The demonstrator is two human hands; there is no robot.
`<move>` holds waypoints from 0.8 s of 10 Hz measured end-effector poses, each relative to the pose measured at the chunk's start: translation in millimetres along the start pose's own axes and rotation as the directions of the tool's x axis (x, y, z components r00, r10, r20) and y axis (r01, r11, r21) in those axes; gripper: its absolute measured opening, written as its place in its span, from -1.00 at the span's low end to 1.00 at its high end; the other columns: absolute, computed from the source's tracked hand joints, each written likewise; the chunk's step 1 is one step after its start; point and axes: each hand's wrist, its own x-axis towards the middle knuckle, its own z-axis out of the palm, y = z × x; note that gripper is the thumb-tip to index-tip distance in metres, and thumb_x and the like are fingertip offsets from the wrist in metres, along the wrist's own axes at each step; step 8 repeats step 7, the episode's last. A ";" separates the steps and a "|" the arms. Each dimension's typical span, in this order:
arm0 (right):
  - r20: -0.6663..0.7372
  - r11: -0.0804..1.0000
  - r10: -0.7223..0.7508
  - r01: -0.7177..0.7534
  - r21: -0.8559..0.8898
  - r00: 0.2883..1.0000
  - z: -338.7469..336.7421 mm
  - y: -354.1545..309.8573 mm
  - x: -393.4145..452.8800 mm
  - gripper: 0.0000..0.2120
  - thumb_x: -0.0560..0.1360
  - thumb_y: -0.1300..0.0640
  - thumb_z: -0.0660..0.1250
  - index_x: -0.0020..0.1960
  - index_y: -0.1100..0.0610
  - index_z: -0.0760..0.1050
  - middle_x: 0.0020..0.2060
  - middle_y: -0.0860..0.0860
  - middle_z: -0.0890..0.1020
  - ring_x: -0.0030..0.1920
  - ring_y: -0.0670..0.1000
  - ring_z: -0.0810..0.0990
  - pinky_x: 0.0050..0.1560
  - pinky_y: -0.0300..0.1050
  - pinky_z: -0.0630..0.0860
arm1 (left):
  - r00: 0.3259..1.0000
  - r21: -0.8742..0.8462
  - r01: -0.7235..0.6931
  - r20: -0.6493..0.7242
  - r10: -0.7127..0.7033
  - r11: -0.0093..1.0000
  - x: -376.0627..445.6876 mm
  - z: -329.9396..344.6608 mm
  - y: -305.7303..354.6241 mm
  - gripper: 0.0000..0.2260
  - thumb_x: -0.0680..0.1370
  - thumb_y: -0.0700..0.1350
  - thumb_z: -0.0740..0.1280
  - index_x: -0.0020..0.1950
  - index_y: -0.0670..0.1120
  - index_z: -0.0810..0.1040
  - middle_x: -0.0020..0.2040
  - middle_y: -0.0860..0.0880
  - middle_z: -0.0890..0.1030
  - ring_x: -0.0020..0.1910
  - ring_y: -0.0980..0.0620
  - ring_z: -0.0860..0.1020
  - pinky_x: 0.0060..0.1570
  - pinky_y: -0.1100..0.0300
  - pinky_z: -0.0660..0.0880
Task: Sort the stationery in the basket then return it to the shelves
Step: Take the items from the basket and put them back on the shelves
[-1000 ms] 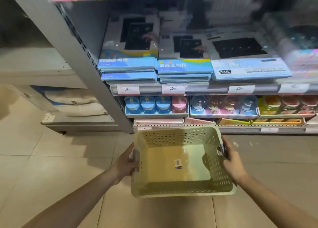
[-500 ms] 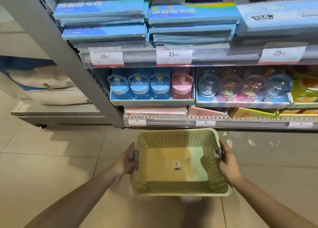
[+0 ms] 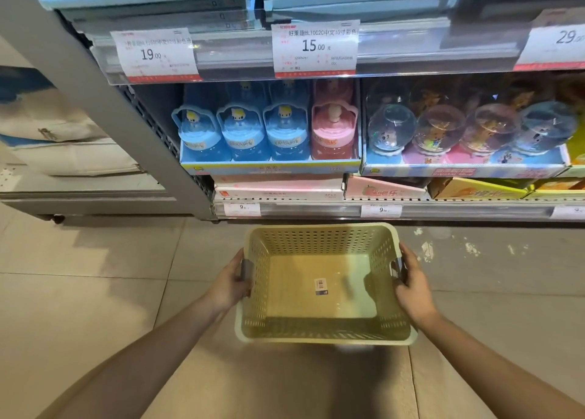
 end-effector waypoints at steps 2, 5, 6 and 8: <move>-0.012 1.000 0.002 -0.002 0.010 1.000 0.8 7.1 2.0 -0.28 0.45 0.57 0.13 0.51 0.11 0.10 0.20 0.01 0.45 0.25 0.05 0.46 0.30 0.12 0.42 | 0.999 0.009 0.017 -0.030 -0.017 1.000 -4.5 3.2 2.7 -0.44 0.49 -0.44 0.23 0.36 0.04 0.27 0.01 -0.07 0.57 -0.15 0.00 0.58 -0.38 0.30 0.53; 0.030 0.989 0.048 -0.043 -0.143 0.998 -6.9 3.8 3.6 -0.29 0.50 0.38 0.26 0.52 0.02 0.04 0.31 0.05 0.44 0.34 0.13 0.43 0.30 0.17 0.42 | 0.984 0.140 0.158 -0.107 -0.144 0.977 -10.4 1.9 16.0 -0.57 0.50 -0.37 0.26 0.35 -0.19 0.35 -0.12 -0.16 0.56 -0.29 -0.02 0.53 -0.39 0.26 0.49; -0.028 0.970 0.008 -0.015 -0.241 1.000 -13.2 -7.0 -1.9 -0.27 0.49 0.22 0.34 0.53 0.07 0.03 0.47 0.03 0.24 0.46 0.09 0.25 0.41 0.14 0.29 | 0.982 0.285 0.116 -0.179 -0.066 0.951 -18.4 2.3 25.4 -0.66 0.51 -0.29 0.26 0.29 -0.20 0.40 -0.09 -0.14 0.59 -0.16 -0.15 0.58 -0.20 0.11 0.51; -0.093 0.968 -0.089 0.064 -0.241 0.992 -19.9 -33.9 -23.5 -0.36 0.49 0.20 0.35 0.49 0.12 0.15 0.42 0.06 0.32 0.40 0.08 0.33 0.37 0.05 0.32 | 0.977 0.330 0.060 -0.213 0.012 0.942 -43.3 -1.6 47.1 -0.92 0.56 -0.17 0.25 0.04 -0.04 0.42 -0.23 0.01 0.51 -0.27 0.00 0.54 -0.42 0.43 0.41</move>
